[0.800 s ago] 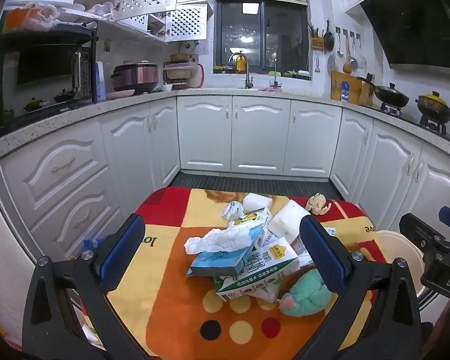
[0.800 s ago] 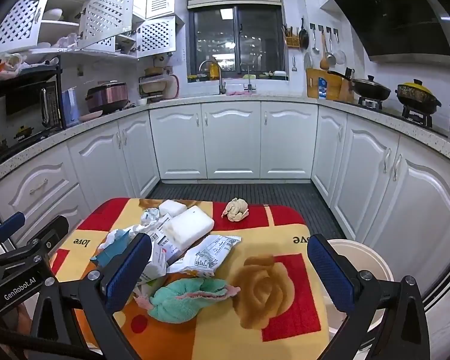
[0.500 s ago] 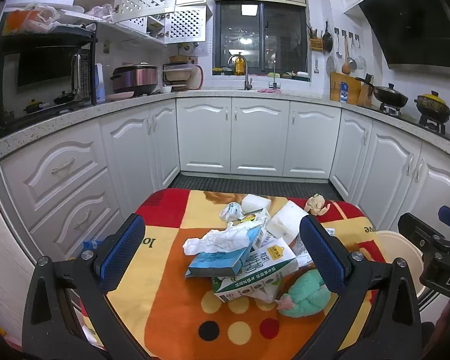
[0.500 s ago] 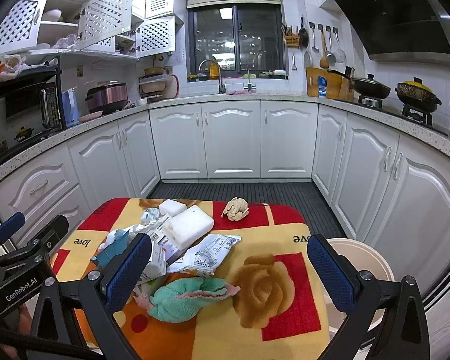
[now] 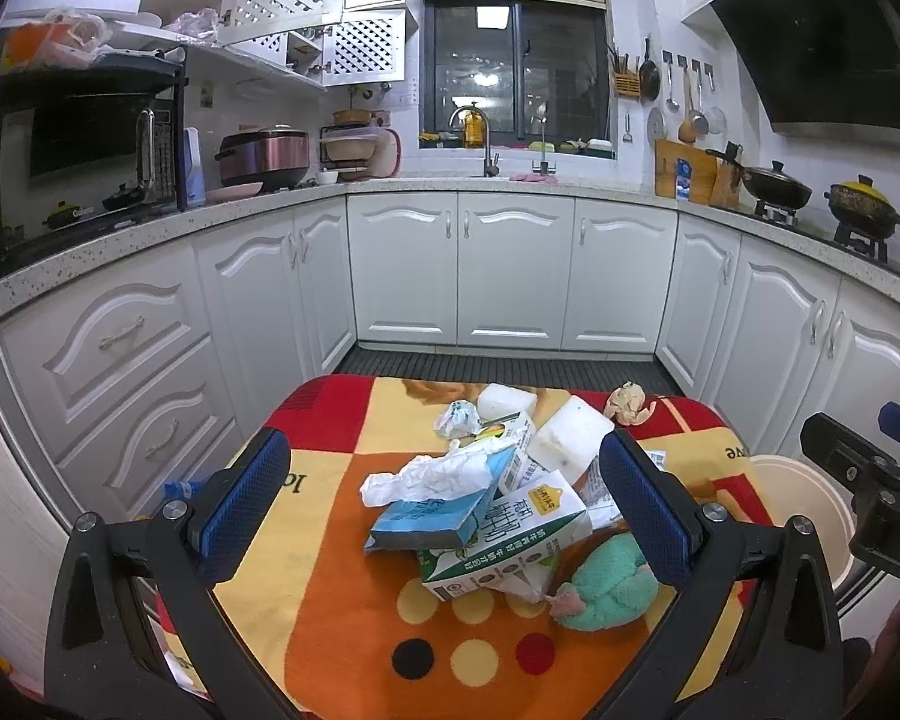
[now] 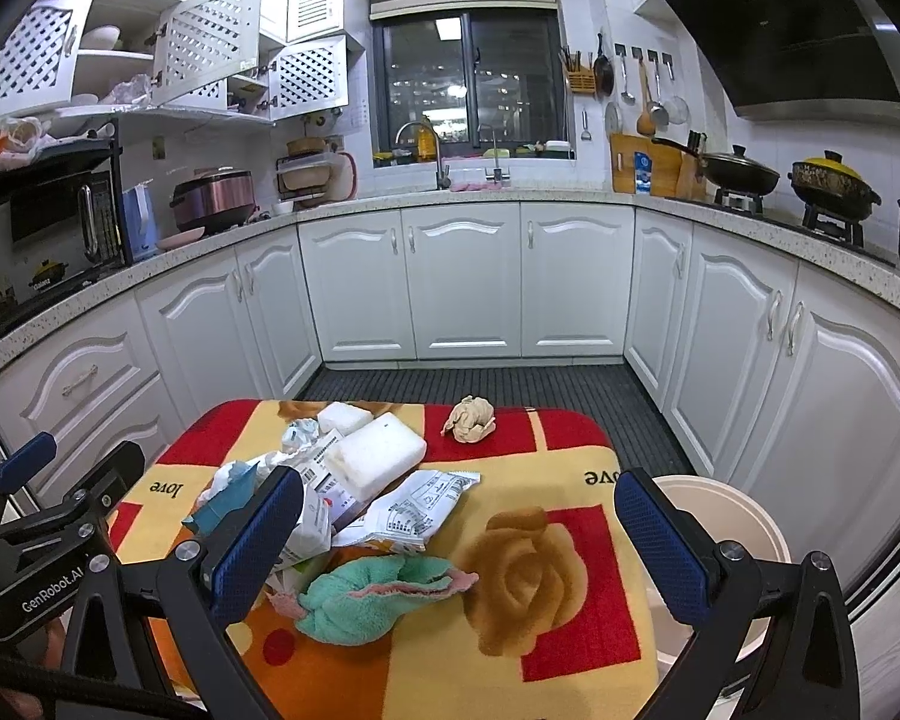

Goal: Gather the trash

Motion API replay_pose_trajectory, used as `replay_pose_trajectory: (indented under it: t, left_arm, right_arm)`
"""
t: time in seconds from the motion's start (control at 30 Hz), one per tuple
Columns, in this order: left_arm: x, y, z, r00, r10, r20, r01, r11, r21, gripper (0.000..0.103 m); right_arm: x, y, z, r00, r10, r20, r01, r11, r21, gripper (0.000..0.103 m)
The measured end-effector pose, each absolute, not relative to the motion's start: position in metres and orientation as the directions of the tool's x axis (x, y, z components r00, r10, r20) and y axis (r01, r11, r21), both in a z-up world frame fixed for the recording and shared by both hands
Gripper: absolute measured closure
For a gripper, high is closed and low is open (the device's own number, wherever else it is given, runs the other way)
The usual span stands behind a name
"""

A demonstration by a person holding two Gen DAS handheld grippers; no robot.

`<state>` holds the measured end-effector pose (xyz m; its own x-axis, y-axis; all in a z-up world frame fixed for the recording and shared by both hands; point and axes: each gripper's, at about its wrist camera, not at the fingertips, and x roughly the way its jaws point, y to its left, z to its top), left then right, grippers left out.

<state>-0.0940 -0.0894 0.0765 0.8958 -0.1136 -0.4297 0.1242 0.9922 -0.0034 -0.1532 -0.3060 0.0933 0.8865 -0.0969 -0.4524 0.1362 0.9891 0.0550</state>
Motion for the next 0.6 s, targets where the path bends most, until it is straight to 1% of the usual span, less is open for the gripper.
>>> replay_pose_trajectory:
  t: [0.37, 0.4, 0.6]
  left_arm:
    - [-0.0987, -0.0894, 0.0751, 0.901, -0.119, -0.417, 0.130, 0.991, -0.002, 0.001]
    - [-0.0993, -0.0892, 0.0745, 0.901, -0.119, -0.417, 0.131, 0.991, -0.001, 0.001]
    - [-0.0993, -0.0910, 0.0723, 0.901, -0.113, -0.419, 0.129, 0.992, 0.009, 0.001]
  right_arm:
    - [-0.1564, -0.3069, 0.0964, 0.885, -0.104, -0.454, 0.137, 0.990, 0.039, 0.000]
    - [-0.1550, -0.3068, 0.0950, 0.877, -0.109, -0.468, 0.135, 0.991, 0.022, 0.000]
    - [-0.1545, -0.3067, 0.0932, 0.871, -0.104, -0.480, 0.129, 0.991, 0.020, 0.000]
